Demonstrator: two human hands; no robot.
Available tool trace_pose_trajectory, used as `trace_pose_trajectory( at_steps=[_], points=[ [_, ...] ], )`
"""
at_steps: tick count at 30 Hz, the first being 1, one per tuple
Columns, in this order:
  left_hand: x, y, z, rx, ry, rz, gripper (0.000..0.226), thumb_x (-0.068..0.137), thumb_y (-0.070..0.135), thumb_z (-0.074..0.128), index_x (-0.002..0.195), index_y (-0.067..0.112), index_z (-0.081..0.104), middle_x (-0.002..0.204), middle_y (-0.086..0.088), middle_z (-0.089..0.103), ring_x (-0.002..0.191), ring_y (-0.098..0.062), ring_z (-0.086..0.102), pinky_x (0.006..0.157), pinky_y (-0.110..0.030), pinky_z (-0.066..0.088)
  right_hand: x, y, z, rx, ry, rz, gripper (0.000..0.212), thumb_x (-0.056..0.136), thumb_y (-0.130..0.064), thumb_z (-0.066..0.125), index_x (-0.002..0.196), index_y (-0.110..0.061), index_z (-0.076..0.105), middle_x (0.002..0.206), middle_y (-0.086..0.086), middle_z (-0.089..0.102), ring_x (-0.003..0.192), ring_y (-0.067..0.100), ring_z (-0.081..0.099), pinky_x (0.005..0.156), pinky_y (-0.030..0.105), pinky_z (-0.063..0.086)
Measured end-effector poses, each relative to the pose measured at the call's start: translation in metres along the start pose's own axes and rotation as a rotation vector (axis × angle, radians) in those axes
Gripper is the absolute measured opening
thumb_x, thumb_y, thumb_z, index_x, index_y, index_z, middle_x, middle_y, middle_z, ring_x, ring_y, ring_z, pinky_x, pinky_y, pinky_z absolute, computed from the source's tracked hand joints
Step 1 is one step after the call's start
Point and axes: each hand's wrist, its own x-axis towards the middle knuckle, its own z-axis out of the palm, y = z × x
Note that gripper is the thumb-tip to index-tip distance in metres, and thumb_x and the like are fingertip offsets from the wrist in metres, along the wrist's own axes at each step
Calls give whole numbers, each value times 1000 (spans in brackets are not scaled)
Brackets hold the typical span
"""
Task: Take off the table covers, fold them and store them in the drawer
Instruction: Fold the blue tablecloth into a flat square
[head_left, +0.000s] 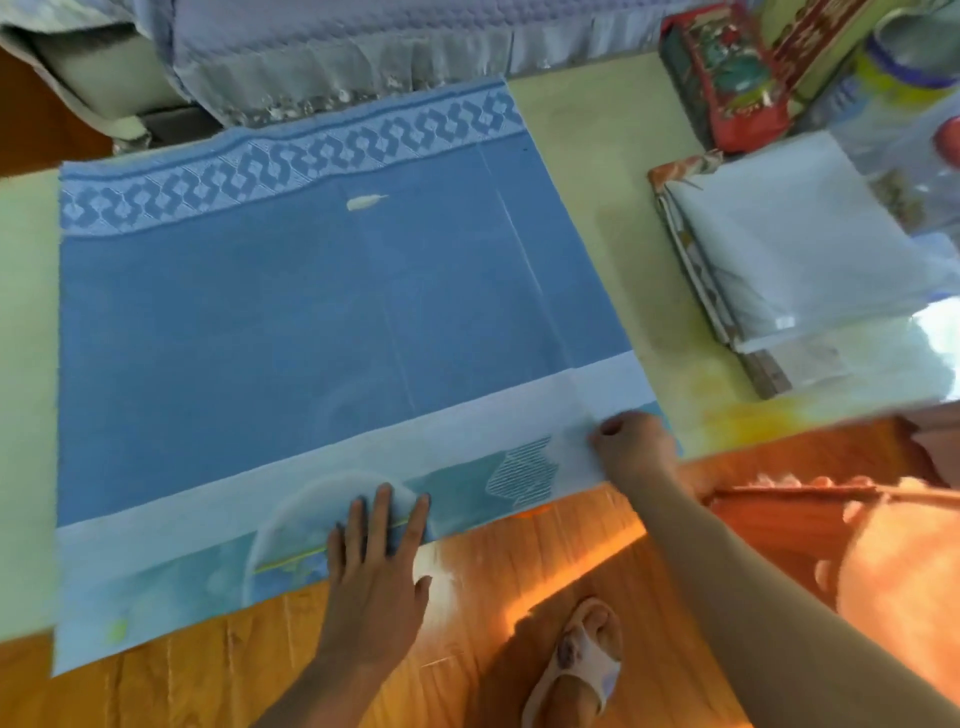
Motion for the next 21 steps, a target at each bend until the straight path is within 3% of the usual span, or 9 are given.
trace_pose_trajectory(
  at_steps=[3,6,9,10,11,13,16,19,21],
  points=[
    [25,40,-3,15,-8,-95,67,95,39,52,159,30,32,166,-16,23,147,-49,28,108,-68,37,14,6,-13,39,12,-67,20,91,-18,64,108,-16,72,107,6,72,105,29,64,76,25,39],
    [41,55,-6,36,-18,-120,64,97,26,50,158,30,30,166,-16,22,145,-51,30,102,-70,42,20,17,-27,130,44,-84,24,93,-18,63,116,-17,68,108,7,72,100,27,62,75,25,37],
    [42,68,-9,62,-7,-66,56,105,47,22,157,29,33,165,-17,26,143,-52,34,98,-70,44,23,34,-35,141,32,-88,23,94,-17,65,116,-15,68,107,8,72,91,20,57,73,27,36],
    [41,72,-9,57,-7,-49,59,103,53,29,156,29,35,164,-17,29,143,-51,36,98,-70,44,24,38,-37,142,31,-87,23,94,-16,65,116,-14,69,107,7,73,89,19,55,73,27,36],
    [41,77,-9,47,-13,-32,66,95,53,50,156,29,36,163,-17,31,142,-50,38,98,-70,45,25,42,-40,140,40,-82,23,94,-16,65,116,-14,69,106,7,73,87,17,54,73,27,36],
    [42,85,-9,35,-27,-6,100,68,29,85,156,29,36,163,-16,31,142,-51,37,99,-71,44,28,47,-45,131,67,-58,22,94,-16,65,115,-13,69,103,6,73,85,18,54,72,28,37],
    [47,88,-9,54,-3,-48,118,51,5,85,155,31,36,164,-16,30,143,-53,34,98,-73,43,32,48,-48,112,72,-48,18,95,-17,64,112,-15,69,94,0,69,85,20,56,71,31,40],
    [49,90,-8,74,6,-51,119,54,6,85,158,32,32,165,-17,25,144,-54,31,97,-73,44,33,47,-48,87,66,-73,18,96,-18,62,113,-16,69,92,-1,66,87,21,58,70,34,45],
    [47,88,-6,79,16,-39,119,57,10,85,159,32,28,167,-17,21,145,-54,29,98,-73,43,32,47,-49,87,61,-73,17,97,-16,61,113,-14,68,90,-2,64,85,20,56,68,31,41]
  ],
)
